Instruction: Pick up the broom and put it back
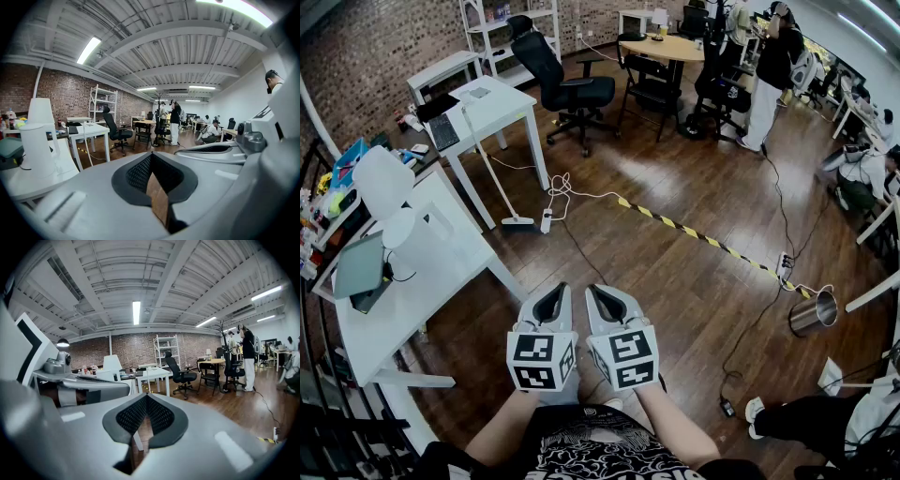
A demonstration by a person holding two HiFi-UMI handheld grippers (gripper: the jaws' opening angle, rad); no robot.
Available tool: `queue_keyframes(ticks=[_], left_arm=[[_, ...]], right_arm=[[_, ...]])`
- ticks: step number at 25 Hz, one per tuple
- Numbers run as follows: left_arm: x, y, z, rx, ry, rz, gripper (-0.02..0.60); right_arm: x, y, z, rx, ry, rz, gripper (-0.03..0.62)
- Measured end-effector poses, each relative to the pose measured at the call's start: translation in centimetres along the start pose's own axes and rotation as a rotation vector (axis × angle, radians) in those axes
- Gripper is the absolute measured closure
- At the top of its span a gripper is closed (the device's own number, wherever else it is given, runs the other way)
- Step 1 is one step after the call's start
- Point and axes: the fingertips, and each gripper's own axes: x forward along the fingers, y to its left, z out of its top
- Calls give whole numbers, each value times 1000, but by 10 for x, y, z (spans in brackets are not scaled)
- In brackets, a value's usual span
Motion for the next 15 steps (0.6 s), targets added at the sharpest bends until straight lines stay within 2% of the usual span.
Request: queue_keyframes(ticks=[6,15], left_arm=[[35,33,15,-14,-18,25,575],[121,98,46,-54,-9,36,575]], right_arm=[[46,-8,10,-20,1,28,592],[147,-38,36,-36,37,45,592]])
